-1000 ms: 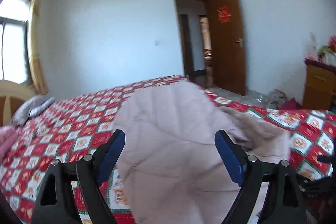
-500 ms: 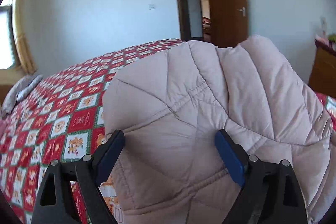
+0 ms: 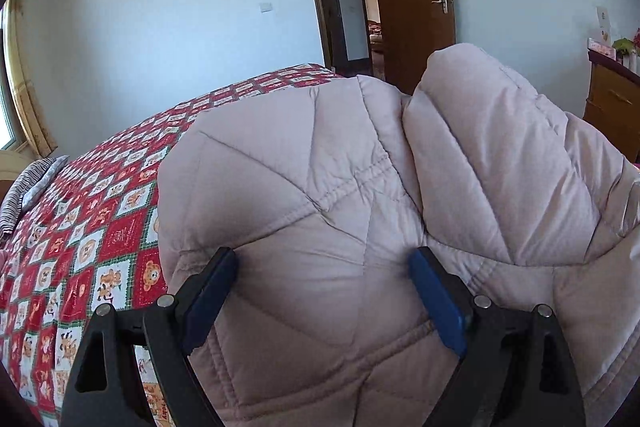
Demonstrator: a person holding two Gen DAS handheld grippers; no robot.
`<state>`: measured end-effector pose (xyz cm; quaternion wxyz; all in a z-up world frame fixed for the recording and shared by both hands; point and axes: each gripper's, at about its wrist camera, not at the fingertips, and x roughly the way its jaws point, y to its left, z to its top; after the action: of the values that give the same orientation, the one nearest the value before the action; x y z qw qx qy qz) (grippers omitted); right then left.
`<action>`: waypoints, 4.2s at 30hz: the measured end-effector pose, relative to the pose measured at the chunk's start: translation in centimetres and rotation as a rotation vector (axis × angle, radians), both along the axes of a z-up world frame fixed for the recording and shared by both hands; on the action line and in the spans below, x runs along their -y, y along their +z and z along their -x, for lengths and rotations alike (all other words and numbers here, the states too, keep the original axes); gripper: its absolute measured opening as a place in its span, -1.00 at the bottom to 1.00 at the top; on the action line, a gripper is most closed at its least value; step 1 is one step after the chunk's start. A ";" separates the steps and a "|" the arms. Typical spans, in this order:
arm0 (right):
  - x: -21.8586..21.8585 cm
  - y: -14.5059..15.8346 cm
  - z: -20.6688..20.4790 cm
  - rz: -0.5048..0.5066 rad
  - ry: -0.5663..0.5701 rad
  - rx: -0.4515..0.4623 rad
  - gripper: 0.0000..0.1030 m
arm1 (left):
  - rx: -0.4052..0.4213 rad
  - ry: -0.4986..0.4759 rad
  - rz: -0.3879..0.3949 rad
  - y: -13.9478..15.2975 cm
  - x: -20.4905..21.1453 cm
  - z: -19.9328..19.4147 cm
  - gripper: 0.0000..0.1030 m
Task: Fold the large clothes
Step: 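Lower the jacket bundle onto the bed with the left gripper while the right gripper presses it, then grasp the folded jacket bundle with both grippers and hold it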
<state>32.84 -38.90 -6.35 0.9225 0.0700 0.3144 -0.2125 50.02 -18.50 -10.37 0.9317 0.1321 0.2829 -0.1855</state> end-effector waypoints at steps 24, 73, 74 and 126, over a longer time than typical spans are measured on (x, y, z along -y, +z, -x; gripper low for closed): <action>-4.5 -1.2 -14.9 -0.133 0.195 -0.068 0.01 | -0.056 0.093 0.034 2.3 -2.6 -2.9 0.88; -2.8 -8.2 -17.3 -0.211 0.193 -0.145 0.39 | -0.184 0.121 0.102 -3.7 -1.4 -6.3 0.99; -2.8 -8.2 -17.4 -0.211 0.192 -0.145 0.39 | -0.185 0.122 0.102 -3.7 -1.4 -6.3 0.99; -1.2 -9.3 -18.4 -0.355 0.196 -0.179 0.66 | -0.253 0.135 0.080 -4.3 -0.9 -7.8 0.99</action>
<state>51.28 -37.70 -15.65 0.8805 0.1813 0.4327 -0.0684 57.79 -17.64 -14.68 0.9036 0.0511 0.3985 -0.1487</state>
